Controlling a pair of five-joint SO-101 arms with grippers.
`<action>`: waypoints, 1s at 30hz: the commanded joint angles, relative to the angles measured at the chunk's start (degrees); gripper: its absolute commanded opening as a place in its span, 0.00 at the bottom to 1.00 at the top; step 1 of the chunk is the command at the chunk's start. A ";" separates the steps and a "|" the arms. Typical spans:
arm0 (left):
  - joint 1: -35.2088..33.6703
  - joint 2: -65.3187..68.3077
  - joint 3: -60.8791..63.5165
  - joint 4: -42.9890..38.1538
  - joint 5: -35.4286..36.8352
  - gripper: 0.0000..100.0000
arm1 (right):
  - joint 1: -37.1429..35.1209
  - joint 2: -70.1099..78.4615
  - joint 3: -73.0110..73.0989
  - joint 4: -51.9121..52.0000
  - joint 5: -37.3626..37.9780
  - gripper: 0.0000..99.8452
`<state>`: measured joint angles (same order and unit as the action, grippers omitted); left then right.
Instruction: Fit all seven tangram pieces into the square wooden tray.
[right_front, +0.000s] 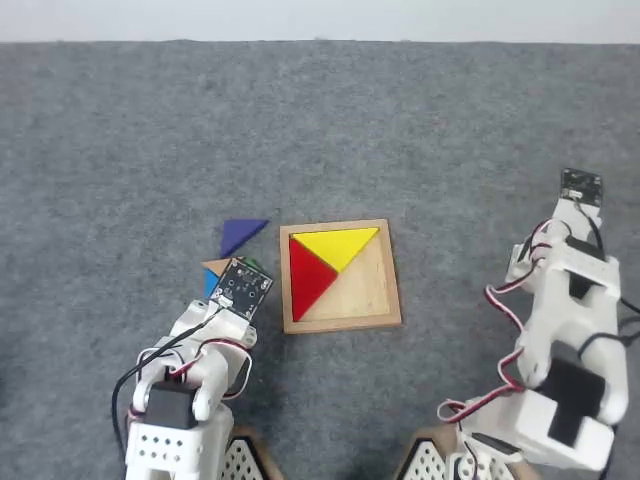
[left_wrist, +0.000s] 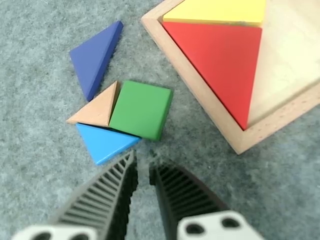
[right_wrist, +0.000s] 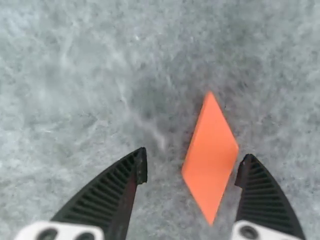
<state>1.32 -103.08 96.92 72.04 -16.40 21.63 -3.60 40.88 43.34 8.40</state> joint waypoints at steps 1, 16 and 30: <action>0.00 -0.26 -0.48 0.26 0.18 0.04 | -2.33 -0.04 -3.43 0.40 -0.18 0.28; 0.00 -0.26 -0.48 0.26 0.18 0.04 | -2.51 0.40 -3.34 2.59 2.90 0.28; 0.00 -0.26 -0.48 0.26 0.18 0.04 | 4.26 12.70 -13.10 7.16 1.23 0.12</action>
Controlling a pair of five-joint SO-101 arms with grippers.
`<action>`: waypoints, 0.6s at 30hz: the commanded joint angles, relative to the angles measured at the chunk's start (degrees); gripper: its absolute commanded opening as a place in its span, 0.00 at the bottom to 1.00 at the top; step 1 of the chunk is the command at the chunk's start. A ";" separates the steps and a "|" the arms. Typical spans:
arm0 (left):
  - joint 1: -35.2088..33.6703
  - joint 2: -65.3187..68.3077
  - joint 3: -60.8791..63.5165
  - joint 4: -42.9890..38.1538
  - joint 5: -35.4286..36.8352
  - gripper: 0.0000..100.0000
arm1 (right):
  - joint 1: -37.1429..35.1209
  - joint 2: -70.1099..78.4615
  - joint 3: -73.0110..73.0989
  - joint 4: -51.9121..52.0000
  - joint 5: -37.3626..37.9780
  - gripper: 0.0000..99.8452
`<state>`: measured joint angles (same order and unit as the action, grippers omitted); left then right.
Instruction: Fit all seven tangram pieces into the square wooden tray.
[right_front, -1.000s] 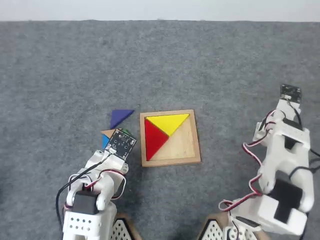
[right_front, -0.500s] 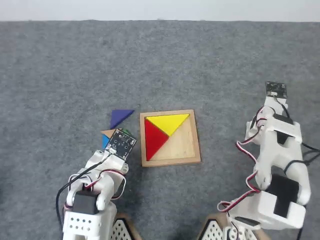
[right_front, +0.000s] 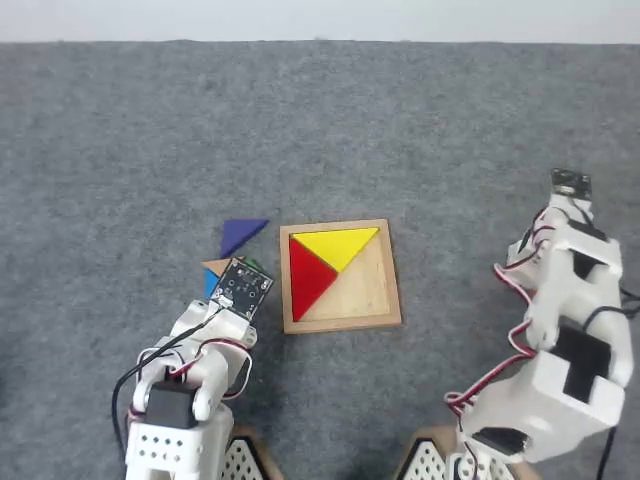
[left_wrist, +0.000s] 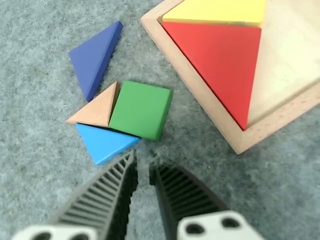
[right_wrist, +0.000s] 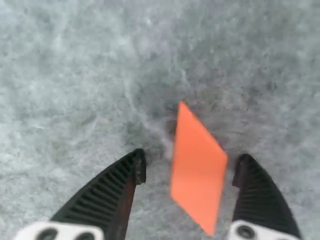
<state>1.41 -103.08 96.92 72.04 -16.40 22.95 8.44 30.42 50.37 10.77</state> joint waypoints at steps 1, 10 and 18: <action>-0.09 -0.26 -0.48 0.26 0.18 0.04 | 3.38 0.66 -2.73 -0.31 -0.62 0.08; -0.09 -0.26 -0.48 0.26 0.18 0.04 | 3.47 -2.59 -1.41 -0.75 -2.20 0.08; -0.09 -0.26 -0.48 0.26 0.18 0.04 | -3.56 -15.43 8.18 -0.84 -4.48 0.16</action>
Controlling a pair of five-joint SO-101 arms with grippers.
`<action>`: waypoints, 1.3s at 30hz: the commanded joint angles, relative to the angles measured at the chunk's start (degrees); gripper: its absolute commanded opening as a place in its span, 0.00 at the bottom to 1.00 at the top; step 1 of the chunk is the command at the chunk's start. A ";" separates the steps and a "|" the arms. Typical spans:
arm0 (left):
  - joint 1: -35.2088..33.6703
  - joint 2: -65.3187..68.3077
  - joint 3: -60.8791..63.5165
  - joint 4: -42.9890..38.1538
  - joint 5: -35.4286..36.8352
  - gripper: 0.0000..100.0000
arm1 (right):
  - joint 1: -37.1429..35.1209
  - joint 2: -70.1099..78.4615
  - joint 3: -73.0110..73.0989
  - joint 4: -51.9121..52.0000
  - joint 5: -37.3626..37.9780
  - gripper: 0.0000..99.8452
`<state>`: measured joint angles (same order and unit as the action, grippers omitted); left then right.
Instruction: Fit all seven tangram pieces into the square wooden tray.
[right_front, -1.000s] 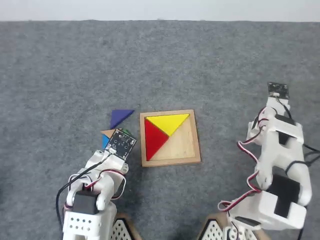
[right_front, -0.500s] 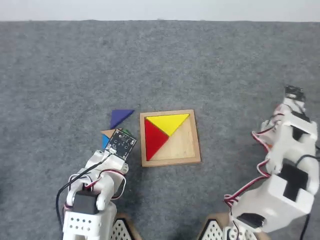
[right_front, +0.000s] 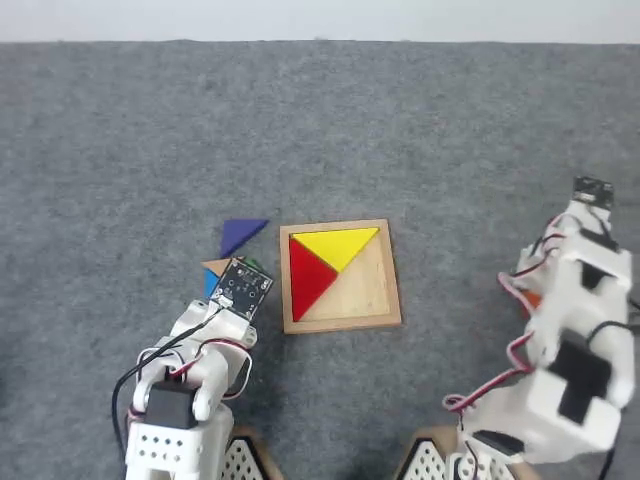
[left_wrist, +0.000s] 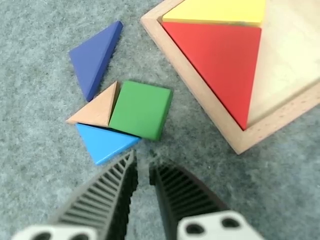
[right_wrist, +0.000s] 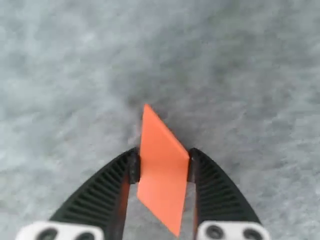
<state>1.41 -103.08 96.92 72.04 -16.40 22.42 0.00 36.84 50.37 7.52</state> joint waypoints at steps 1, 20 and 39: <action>-0.09 -0.26 -0.48 0.26 0.18 0.04 | -3.65 -8.22 2.55 -1.01 -2.55 0.17; -0.09 -0.26 -0.48 0.26 0.18 0.04 | -2.59 -4.26 4.84 -4.44 -3.60 0.18; -0.09 -0.26 -0.48 0.26 0.18 0.04 | 2.07 -17.01 9.41 -4.09 -4.75 0.18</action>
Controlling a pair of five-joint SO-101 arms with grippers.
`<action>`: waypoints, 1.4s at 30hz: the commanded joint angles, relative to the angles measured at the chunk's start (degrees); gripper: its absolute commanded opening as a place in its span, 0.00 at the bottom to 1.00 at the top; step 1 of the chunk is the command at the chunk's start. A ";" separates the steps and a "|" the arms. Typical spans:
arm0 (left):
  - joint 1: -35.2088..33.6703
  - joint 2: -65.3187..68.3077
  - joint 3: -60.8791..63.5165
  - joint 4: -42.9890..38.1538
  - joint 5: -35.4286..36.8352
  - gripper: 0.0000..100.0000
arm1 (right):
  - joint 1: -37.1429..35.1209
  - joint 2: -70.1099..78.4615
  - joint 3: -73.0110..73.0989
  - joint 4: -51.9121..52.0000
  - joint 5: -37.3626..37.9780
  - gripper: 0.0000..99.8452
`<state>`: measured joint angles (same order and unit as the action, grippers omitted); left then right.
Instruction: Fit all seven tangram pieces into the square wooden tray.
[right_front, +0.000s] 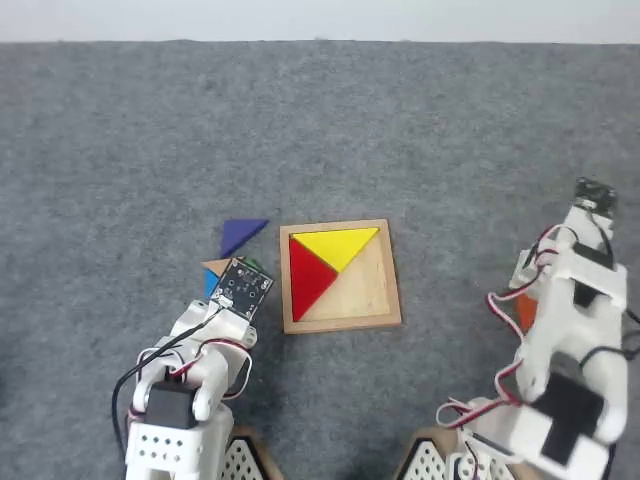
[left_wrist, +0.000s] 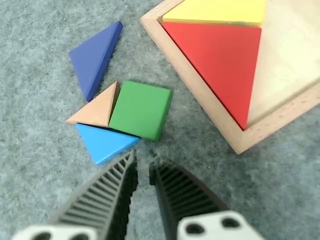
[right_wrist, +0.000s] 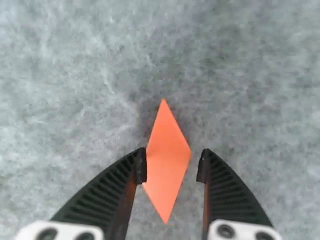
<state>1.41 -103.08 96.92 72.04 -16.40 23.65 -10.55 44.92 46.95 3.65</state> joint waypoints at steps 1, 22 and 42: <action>-0.09 -0.26 -0.48 0.26 0.18 0.04 | 0.84 -7.78 2.20 -0.75 -0.88 0.18; -0.09 -0.26 -0.48 0.26 0.18 0.04 | -1.01 8.75 -3.52 -2.77 5.80 0.18; -0.09 -0.26 -0.48 0.26 0.18 0.04 | -14.99 1.89 -2.64 -0.40 5.54 0.18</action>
<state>1.41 -103.08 96.92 72.04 -16.40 10.11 -5.63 43.60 45.89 8.66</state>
